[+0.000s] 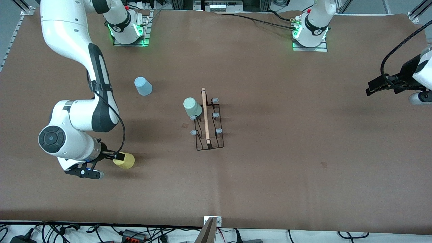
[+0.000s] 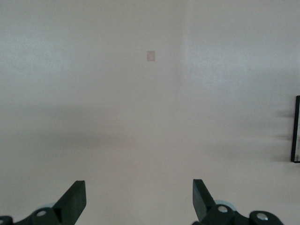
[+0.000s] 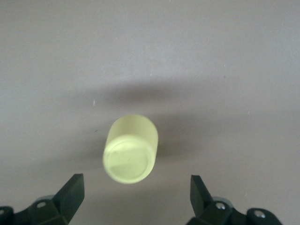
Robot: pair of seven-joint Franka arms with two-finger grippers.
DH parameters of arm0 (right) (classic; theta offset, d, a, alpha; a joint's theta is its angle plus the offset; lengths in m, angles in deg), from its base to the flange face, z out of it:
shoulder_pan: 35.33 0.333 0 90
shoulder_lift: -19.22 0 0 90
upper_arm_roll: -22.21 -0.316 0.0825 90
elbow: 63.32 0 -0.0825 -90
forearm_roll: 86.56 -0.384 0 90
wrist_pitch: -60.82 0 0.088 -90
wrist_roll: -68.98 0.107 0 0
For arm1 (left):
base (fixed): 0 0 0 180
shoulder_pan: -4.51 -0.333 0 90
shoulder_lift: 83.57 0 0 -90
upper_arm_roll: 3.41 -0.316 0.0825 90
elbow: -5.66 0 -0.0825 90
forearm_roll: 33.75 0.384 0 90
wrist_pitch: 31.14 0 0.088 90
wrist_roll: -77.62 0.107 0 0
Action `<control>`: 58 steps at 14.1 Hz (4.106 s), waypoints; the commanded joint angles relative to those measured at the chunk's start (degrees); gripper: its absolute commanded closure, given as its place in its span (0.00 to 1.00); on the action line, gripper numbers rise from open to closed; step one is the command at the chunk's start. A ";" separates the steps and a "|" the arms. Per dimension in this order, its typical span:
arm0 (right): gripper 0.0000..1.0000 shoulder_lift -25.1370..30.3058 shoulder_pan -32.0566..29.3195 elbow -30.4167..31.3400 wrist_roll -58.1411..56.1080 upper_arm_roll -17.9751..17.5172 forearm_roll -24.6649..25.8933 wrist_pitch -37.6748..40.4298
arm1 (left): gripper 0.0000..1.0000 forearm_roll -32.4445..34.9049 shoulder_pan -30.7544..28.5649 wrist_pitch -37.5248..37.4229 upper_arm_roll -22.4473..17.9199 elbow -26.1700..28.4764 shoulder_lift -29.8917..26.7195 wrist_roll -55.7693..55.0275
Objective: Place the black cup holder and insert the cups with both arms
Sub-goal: 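Move the right gripper to the yellow cup, then grasp the yellow cup with the right gripper, then carry the yellow cup to the holder with the right gripper, then hang the yellow cup on a holder hook and open the right gripper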
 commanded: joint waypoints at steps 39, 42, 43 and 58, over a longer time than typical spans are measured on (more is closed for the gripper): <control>0.80 -0.79 17.00 -15.25 2.45 -7.66 -4.58 12.22 | 0.00 -1.29 -0.68 -2.06 1.14 0.48 -1.20 1.38; 0.80 -1.58 17.09 -15.16 2.45 -7.66 -4.58 9.94 | 0.00 -0.68 -0.59 -1.63 1.40 0.31 -1.03 1.38; 0.80 -1.93 17.18 -15.08 2.45 -7.66 -4.58 9.15 | 0.00 -0.68 -0.68 -1.80 1.49 0.31 -1.11 1.38; 0.00 -3.18 17.62 -14.90 3.41 -7.31 -4.49 9.40 | 0.00 -0.59 -3.05 -2.95 1.14 -0.31 -0.94 1.56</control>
